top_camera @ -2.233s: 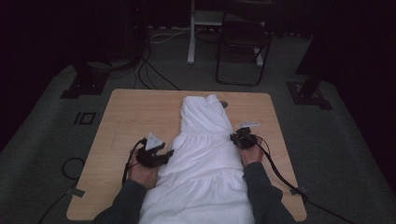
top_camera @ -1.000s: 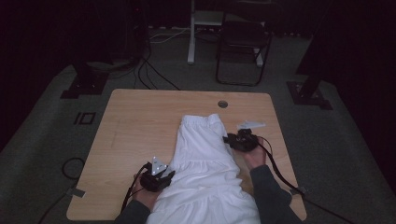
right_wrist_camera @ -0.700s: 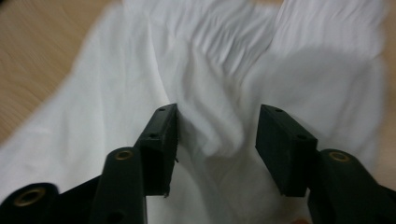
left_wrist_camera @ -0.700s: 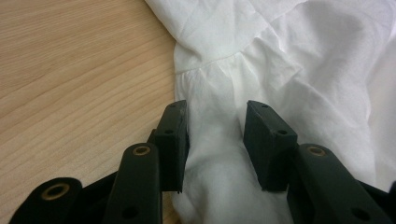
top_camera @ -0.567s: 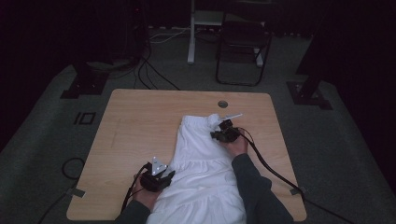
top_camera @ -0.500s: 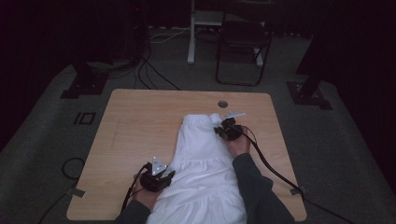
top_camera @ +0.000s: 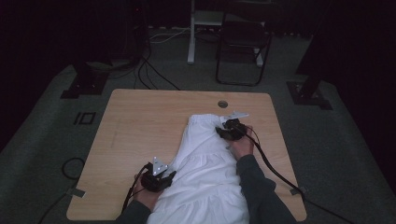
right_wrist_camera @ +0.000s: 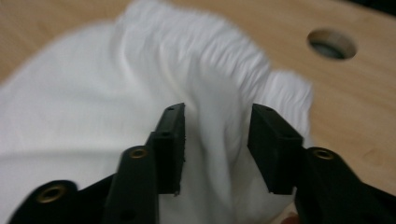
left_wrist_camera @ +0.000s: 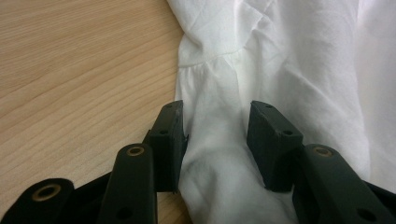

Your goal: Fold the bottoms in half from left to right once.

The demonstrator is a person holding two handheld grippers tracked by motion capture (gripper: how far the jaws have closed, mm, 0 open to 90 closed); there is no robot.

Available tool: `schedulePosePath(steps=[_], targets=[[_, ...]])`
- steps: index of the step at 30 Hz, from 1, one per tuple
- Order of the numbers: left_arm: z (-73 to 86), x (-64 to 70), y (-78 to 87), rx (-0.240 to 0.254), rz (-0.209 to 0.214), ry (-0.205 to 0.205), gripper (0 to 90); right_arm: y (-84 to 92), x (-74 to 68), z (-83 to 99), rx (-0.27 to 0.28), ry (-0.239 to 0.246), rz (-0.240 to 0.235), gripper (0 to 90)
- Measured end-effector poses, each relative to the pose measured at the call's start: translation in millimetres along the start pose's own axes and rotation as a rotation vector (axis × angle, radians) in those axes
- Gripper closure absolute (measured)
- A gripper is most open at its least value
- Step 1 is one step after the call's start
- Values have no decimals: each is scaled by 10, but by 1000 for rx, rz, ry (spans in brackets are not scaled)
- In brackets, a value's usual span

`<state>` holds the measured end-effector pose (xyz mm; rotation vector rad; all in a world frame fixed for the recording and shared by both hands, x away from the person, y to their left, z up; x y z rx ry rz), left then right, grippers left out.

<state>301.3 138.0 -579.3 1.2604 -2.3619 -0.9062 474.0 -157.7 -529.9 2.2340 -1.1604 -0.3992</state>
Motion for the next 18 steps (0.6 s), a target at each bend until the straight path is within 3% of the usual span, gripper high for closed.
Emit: schedulePosePath(steps=[2, 3, 4, 5, 6, 7, 9, 11, 15, 18], targets=[[0, 0, 0, -1, 0, 0, 562, 23, 10, -68, 31, 1, 11, 530], [0, -1, 1, -1, 0, 0, 561, 14, 19, -95, 19, 1, 10, 598], [0, -2, 1, -2, 0, -1, 561, -10, 33, -111, -15, -2, -6, 763], [0, -2, 2, -2, 0, -2, 562, -31, 47, -116, -58, 5, -15, 852], [1, -2, 2, -2, 0, 0, 562, -18, 50, -128, -58, 29, 28, 879], [2, -1, 2, -1, 0, 3, 560, 46, 36, -148, -14, 49, 63, 887], [1, -4, 2, -2, 3, 2, 558, 215, 5, -191, 110, 35, 86, 888], [0, -2, 1, -3, 5, 3, 550, 302, 8, -199, 158, 50, 140, 886], [3, 7, 3, -2, 3, 6, 550, 61, 84, -75, 27, 31, 181, 870], [12, 25, 11, -1, 3, 3, 552, -152, 145, 80, -37, -24, 188, 806]])
Point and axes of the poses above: each handheld gripper's, and its own axes: y roughly backward along the jaws, z roughly out of its underside, x roughly to its right, the point moved 2 cm from there along -y, roughly forward along the jaws, and after that the axes turned 1 degree about -x, right-handed, at the moved point
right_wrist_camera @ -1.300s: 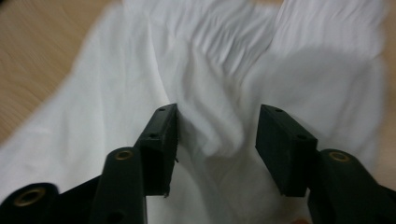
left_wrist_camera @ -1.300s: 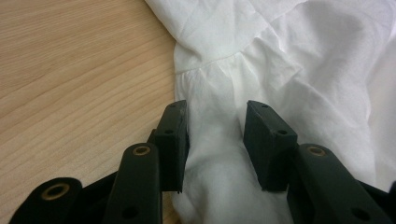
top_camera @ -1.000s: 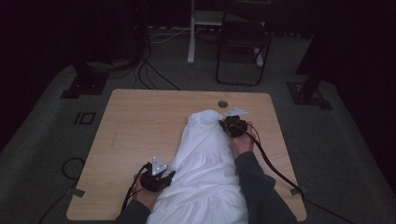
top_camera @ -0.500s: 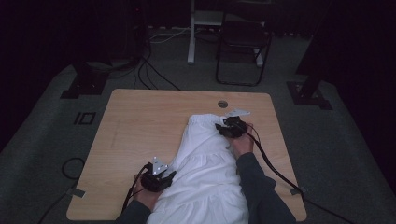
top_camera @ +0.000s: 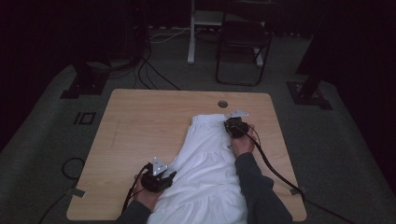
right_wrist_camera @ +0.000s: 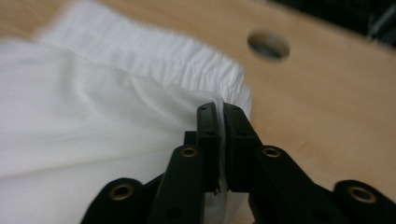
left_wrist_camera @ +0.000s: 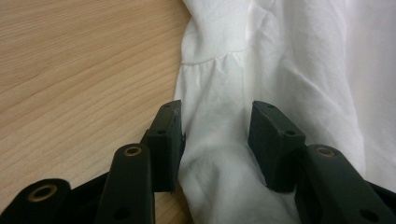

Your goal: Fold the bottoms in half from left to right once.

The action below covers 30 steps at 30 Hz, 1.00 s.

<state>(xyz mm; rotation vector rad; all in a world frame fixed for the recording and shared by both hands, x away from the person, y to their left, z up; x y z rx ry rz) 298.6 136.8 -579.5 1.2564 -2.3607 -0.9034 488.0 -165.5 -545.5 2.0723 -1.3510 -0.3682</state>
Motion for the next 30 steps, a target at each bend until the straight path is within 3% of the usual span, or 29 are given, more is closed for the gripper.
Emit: schedulePosePath(steps=[3, 5, 8, 12, 14, 16, 19, 23, 27, 30], targets=[[36, 41, 37, -2, -14, 1, 555, -149, -10, 118, -73, -38, -19, 756], [74, 86, 76, -3, -21, 6, 555, -146, -35, 160, -60, -39, -35, 758], [150, 187, 153, -1, -26, 10, 557, -114, -72, 196, -64, -54, -99, 759], [241, 304, 248, -2, 10, -5, 556, -74, -142, 212, -79, -36, -178, 737], [237, 267, 263, 3, 48, 9, 540, -50, -147, 198, -90, -23, -180, 622], [176, 167, 301, 26, 57, 32, 493, 10, -112, 160, -72, -45, -185, 510], [-3, 4, 380, 71, 36, 50, 464, 122, -48, 74, 0, -59, -162, 374], [-384, -214, 336, 131, 17, 36, 438, 67, -21, 9, -4, -90, -188, 234], [-838, -392, -4, 128, 58, 87, 402, -160, -44, 59, -97, -93, -126, 177], [-1107, -449, -376, 95, 43, 105, 382, -251, -35, 97, -116, -140, -132, 220]])
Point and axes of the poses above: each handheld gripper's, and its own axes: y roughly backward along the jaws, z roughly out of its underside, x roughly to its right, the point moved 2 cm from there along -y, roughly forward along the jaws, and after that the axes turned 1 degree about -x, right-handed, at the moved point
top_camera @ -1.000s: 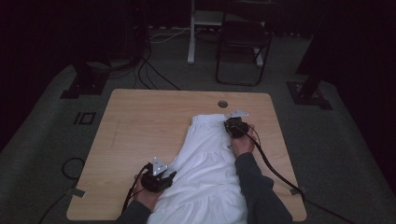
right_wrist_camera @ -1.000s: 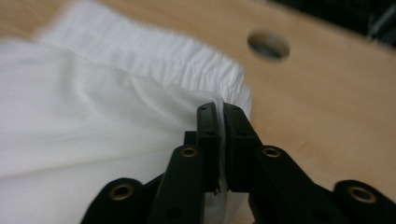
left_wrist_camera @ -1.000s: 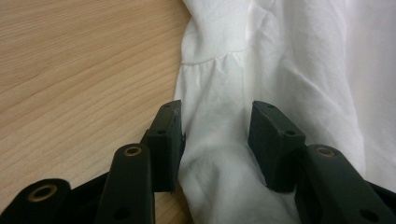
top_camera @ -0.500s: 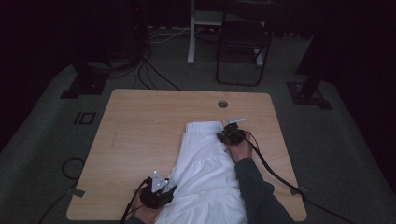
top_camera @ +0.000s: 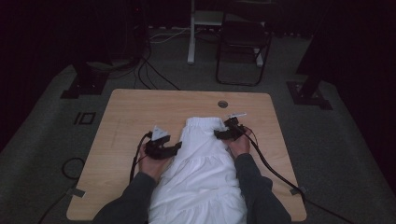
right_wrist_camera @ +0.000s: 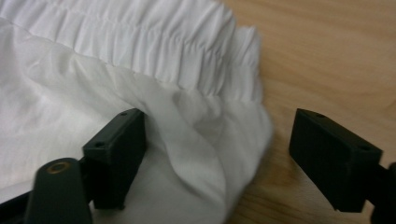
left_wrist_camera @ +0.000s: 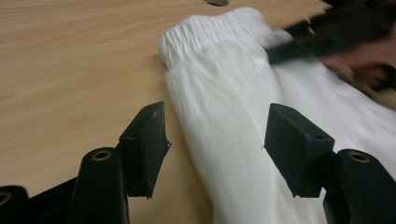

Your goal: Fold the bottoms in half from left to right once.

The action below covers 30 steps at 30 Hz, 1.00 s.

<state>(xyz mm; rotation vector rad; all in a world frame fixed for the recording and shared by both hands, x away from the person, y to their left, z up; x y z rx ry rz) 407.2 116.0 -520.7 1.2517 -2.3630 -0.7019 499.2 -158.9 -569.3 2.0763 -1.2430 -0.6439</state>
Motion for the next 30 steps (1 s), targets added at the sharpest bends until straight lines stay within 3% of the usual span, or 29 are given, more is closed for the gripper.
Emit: schedulePosePath(steps=[3, 5, 6, 8, 11, 13, 17, 23, 27, 30], targets=[[-146, -1, -376, -31, -44, -23, 375, 11, -29, -14, 9, 11, -12, 432], [-174, -20, -599, -76, -87, -20, 356, 16, -57, -19, 2, 18, -5, 496], [-176, -37, -677, -85, -106, -8, 349, 17, -67, -16, 4, 26, 2, 527], [-168, -63, -776, -98, -94, 29, 338, 22, -88, -5, 11, 20, -3, 603], [-77, -51, -865, -147, -113, 14, 341, 27, -127, 29, 32, 4, -3, 665], [-2, -48, -848, -129, -114, 2, 354, 31, -155, 60, 51, -4, 3, 685], [126, 4, -734, -94, -150, 19, 376, 78, -251, 160, 77, -4, -6, 714], [366, 151, -454, -89, -164, 31, 404, 210, -453, 353, 79, 39, -44, 724], [503, 226, -293, -89, -165, 33, 410, 277, -603, 454, 76, 74, -63, 731], [569, 258, -205, -93, -143, 29, 409, 303, -674, 504, 82, 87, -72, 739]])
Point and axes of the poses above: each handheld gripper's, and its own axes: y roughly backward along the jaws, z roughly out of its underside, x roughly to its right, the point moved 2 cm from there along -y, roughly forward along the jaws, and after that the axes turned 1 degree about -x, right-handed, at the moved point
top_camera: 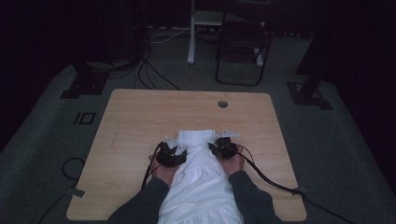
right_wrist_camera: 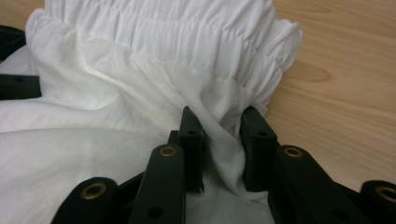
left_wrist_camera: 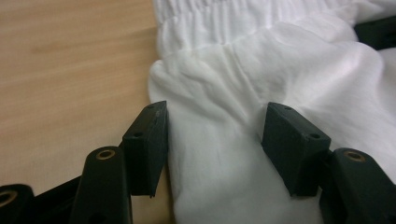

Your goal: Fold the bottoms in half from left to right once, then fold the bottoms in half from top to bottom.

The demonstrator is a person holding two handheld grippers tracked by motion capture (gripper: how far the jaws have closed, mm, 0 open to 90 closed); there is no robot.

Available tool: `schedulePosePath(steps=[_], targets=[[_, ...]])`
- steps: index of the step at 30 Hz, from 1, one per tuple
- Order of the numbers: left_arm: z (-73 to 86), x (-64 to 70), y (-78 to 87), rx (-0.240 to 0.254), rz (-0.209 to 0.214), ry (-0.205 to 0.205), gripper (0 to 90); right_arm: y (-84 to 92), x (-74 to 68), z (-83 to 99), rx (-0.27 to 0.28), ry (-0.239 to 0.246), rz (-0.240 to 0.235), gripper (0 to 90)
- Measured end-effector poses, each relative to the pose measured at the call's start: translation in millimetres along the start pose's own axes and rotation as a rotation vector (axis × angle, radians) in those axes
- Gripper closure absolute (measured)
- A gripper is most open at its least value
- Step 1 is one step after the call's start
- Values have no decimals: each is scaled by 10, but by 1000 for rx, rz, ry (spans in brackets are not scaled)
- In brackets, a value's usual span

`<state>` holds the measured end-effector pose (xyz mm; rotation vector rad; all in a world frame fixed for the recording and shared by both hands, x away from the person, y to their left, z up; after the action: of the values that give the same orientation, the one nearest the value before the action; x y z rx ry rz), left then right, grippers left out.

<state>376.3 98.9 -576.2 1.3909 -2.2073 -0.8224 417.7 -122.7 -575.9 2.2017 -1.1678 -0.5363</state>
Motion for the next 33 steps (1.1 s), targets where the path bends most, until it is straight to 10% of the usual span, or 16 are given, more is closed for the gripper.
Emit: schedulePosePath(steps=[4, 9, 23, 33], targets=[[-81, -103, 61, 20, 133, 17, 362, 11, -46, 22, 4, 6, -11, 746], [-279, -205, -70, -18, 111, -25, 286, 12, -49, 25, 5, 7, -12, 750], [-221, -136, -232, -24, 43, -96, 272, 12, -41, 19, 0, -3, -20, 739], [-214, -129, -233, -18, 34, -95, 274, 1, 121, -119, -3, -47, -68, 325]])
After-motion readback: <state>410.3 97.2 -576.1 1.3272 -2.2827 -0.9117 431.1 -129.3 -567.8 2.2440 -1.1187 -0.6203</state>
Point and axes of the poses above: each handheld gripper's, and its own axes: y roughly backward along the jaws, z roughly out of its underside, x roughly to its right, the point moved 2 cm from there along -y, roughly forward along the jaws, and after that the axes turned 1 degree about -x, right-handed, at the moved point
